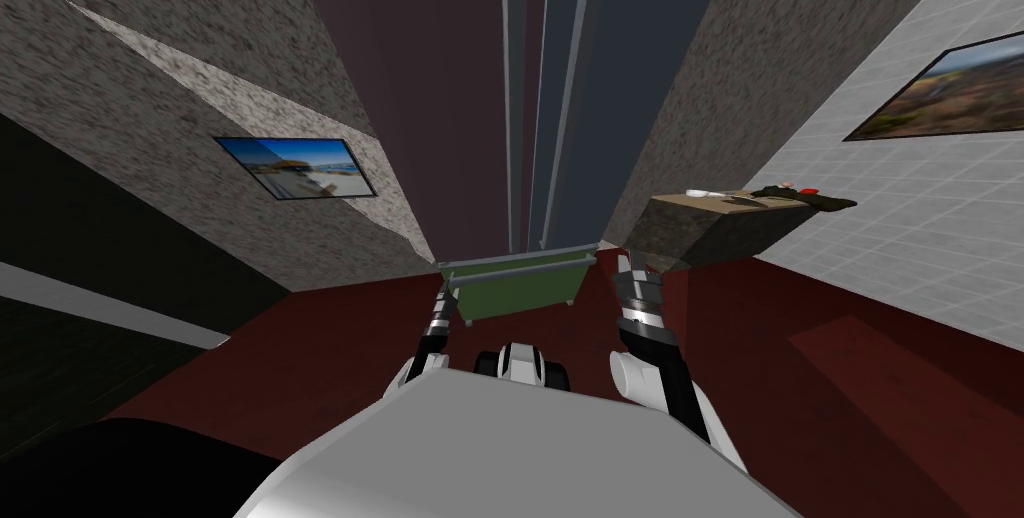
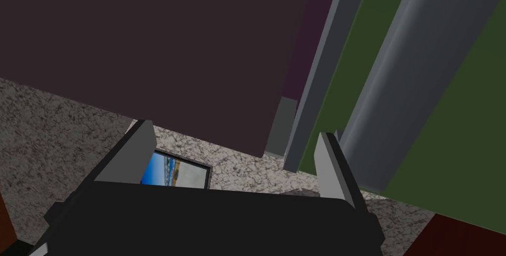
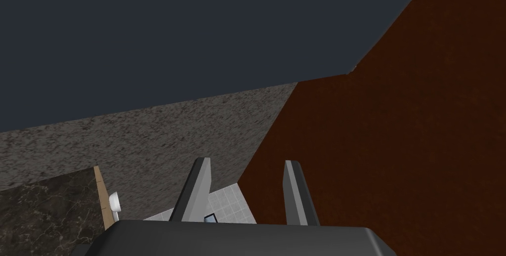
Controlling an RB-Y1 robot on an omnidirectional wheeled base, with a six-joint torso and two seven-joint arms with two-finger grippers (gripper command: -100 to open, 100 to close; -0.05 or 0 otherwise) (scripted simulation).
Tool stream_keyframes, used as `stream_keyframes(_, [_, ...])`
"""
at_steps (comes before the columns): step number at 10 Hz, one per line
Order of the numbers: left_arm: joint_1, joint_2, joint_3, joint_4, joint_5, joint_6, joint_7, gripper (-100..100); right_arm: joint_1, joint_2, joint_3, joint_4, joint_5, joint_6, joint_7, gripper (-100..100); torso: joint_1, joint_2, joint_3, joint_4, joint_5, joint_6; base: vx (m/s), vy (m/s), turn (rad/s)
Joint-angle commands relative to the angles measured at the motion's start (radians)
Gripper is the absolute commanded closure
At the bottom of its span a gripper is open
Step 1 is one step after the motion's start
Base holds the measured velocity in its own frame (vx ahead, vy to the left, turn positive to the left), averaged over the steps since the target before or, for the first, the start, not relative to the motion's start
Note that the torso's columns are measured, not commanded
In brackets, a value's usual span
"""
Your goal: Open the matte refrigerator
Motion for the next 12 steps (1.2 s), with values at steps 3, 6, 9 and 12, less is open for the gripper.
stream_keyframes(3, [-0.024,-0.009,0.010,0.118,0.005,-0.044,0.015,-100,0.000,0.000,0.000,0.000,0.000,0.000,0.000,0,-0.002,0.000,0.000,0.000,0.000,0.000,0.073,0.011,0.007])
stream_keyframes(6, [-0.043,-0.019,0.016,0.205,0.009,-0.077,0.026,-100,0.000,0.000,0.000,0.000,0.000,0.000,0.000,0,0.000,-0.002,-0.001,0.000,0.000,0.000,0.077,0.018,0.010])
stream_keyframes(9, [-0.067,-0.032,0.025,0.310,0.013,-0.123,0.039,-100,0.000,0.000,0.000,0.000,0.000,0.000,0.000,0,-0.001,0.000,0.000,0.000,0.000,0.000,0.083,0.021,0.013])
stream_keyframes(12, [-0.087,-0.045,0.033,0.419,0.017,-0.160,0.051,-100,0.000,0.000,0.000,0.000,0.000,0.000,0.000,0,0.000,0.000,0.000,0.000,0.000,0.000,0.092,0.023,0.013])
